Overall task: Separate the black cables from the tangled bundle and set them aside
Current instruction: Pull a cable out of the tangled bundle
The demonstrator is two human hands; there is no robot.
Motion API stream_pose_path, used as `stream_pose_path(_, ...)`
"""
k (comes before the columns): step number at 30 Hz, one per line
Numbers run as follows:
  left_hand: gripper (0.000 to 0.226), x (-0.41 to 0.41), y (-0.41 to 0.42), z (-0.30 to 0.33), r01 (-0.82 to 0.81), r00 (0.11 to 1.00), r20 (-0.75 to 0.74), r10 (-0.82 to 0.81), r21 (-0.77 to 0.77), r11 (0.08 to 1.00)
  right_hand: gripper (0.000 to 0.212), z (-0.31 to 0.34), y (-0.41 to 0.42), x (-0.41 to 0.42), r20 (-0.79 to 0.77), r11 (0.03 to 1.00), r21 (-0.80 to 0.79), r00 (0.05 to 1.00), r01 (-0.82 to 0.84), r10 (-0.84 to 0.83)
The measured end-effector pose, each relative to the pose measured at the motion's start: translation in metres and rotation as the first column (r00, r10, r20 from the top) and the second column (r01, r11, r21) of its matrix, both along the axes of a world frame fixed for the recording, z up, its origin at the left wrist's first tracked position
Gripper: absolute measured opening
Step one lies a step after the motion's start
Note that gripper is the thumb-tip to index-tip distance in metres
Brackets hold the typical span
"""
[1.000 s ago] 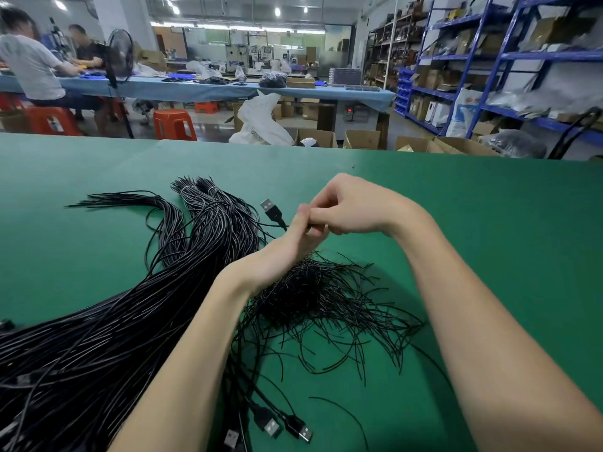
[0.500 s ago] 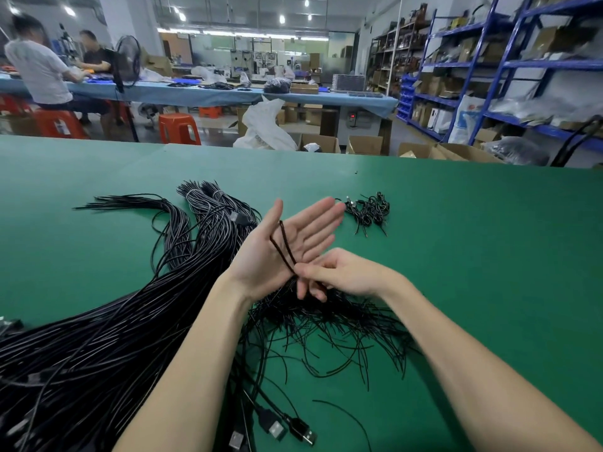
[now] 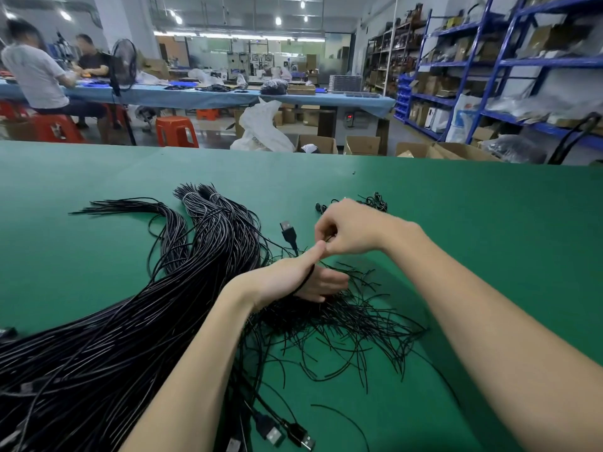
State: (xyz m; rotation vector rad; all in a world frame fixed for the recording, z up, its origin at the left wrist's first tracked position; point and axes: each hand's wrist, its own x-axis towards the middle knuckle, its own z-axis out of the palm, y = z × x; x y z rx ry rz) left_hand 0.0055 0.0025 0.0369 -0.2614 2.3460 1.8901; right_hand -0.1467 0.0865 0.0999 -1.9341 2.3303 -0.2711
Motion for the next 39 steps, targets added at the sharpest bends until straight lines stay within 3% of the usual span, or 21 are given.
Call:
stream_pose_path(2,0.076,-0.002,-0.002,-0.004,-0.122,0.992,-0.025,0.122,0.009,0.993,0.005,0.016,-0.004,0.009,-0.135,0.999,-0.031,0.991,0.015,-0.019)
stream_pose_path(4,0.08,-0.003,-0.003,-0.004,-0.191,0.973,-0.113,0.2,0.087,0.978,0.012,0.025,-0.004,0.019,-0.143,0.996,-0.092,0.989,0.015,-0.028)
stream_pose_path(7,0.071,-0.003,-0.005,0.0,-0.186,0.924,-0.27,0.269,0.299,0.936,0.018,0.026,0.004,0.032,0.081,0.978,-0.208,0.997,0.022,-0.005)
stream_pose_path(9,0.069,-0.002,-0.008,0.001,-0.259,0.869,-0.296,0.395,0.407,0.876,0.017,0.012,0.012,0.037,0.265,0.949,-0.312,0.964,0.057,0.029)
stream_pose_path(10,0.068,-0.002,-0.009,0.001,-0.275,0.846,-0.299,0.442,0.467,0.841,0.016,0.003,0.016,0.038,0.396,0.927,-0.361,0.917,0.099,0.056)
stream_pose_path(13,0.067,-0.001,-0.008,0.004,-0.225,0.8,-0.323,0.505,0.619,0.752,0.013,-0.029,0.028,0.044,0.782,0.898,-0.348,0.611,0.27,0.119)
stream_pose_path(16,0.068,-0.001,-0.003,0.007,-0.096,0.81,-0.358,0.465,0.701,0.707,0.018,-0.057,0.031,0.05,0.892,0.922,-0.263,0.435,0.283,0.121)
stream_pose_path(19,0.068,0.0,0.001,0.009,0.008,0.832,-0.384,0.4,0.73,0.684,0.027,-0.068,0.03,0.044,0.947,0.971,-0.166,0.302,0.174,0.107)
stream_pose_path(22,0.071,0.006,-0.001,0.012,0.133,0.866,-0.429,0.257,0.694,0.708,0.038,-0.067,0.034,0.036,0.913,0.997,-0.031,0.407,0.069,0.0)
stream_pose_path(24,0.072,0.011,0.0,0.015,0.18,0.902,-0.413,0.124,0.62,0.763,0.032,-0.059,0.039,0.029,0.863,0.999,0.039,0.503,0.016,-0.041)
stream_pose_path(27,0.073,0.016,0.004,0.017,0.222,0.95,-0.301,-0.085,0.458,0.86,0.011,-0.036,0.04,0.016,0.623,0.977,0.194,0.781,-0.089,-0.052)
stream_pose_path(30,0.076,0.014,0.005,0.018,0.275,0.961,-0.112,-0.253,0.273,0.922,0.016,-0.01,0.033,0.01,0.465,0.931,0.361,0.876,-0.056,-0.128)
stream_pose_path(33,0.082,0.006,0.011,0.016,0.155,0.986,0.039,-0.16,0.106,0.982,0.032,0.018,0.019,0.015,0.278,0.95,0.312,0.953,0.028,-0.12)
stream_pose_path(36,0.077,-0.002,0.01,0.009,-0.115,0.993,-0.025,0.119,0.132,0.985,0.026,0.034,0.012,0.022,0.118,0.976,0.178,0.983,0.122,-0.144)
stream_pose_path(39,0.061,-0.005,0.002,0.006,-0.265,0.937,-0.157,0.31,0.255,0.93,0.022,0.025,0.019,0.029,0.261,0.976,-0.066,0.948,0.206,-0.183)
